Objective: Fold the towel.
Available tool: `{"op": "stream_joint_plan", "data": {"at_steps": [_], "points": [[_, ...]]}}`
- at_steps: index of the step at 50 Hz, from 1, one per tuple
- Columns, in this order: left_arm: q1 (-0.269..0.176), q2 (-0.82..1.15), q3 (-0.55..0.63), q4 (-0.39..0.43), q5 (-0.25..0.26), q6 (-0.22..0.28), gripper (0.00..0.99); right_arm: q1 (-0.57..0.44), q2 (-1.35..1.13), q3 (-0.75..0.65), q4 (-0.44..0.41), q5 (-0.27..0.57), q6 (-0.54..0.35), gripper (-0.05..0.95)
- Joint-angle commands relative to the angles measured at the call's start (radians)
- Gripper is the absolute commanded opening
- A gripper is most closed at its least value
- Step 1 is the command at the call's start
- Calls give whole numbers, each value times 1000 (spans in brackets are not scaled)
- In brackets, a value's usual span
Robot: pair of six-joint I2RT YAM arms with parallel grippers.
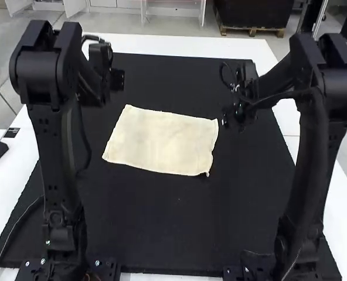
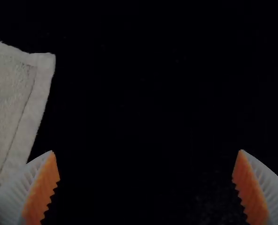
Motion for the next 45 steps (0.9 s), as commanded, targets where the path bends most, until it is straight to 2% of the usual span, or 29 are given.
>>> {"op": "stream_joint_plan", "data": {"at_steps": [1,5,13,21,34,45], "points": [[-20,15,-17,17,-6,-7,964,7,23,15,16,-68,73,851],[-33,22,-27,23,10,-8,964,29,30,37,-21,-145,57,849],[-48,26,-43,37,35,-10,962,50,35,49,-21,-265,76,849],[-48,29,-52,39,50,-15,964,56,55,74,-6,-334,90,851],[-42,31,-63,34,90,-27,962,35,142,107,22,-340,87,851],[-49,31,-66,27,101,-30,962,15,214,149,56,-347,76,851]]}}
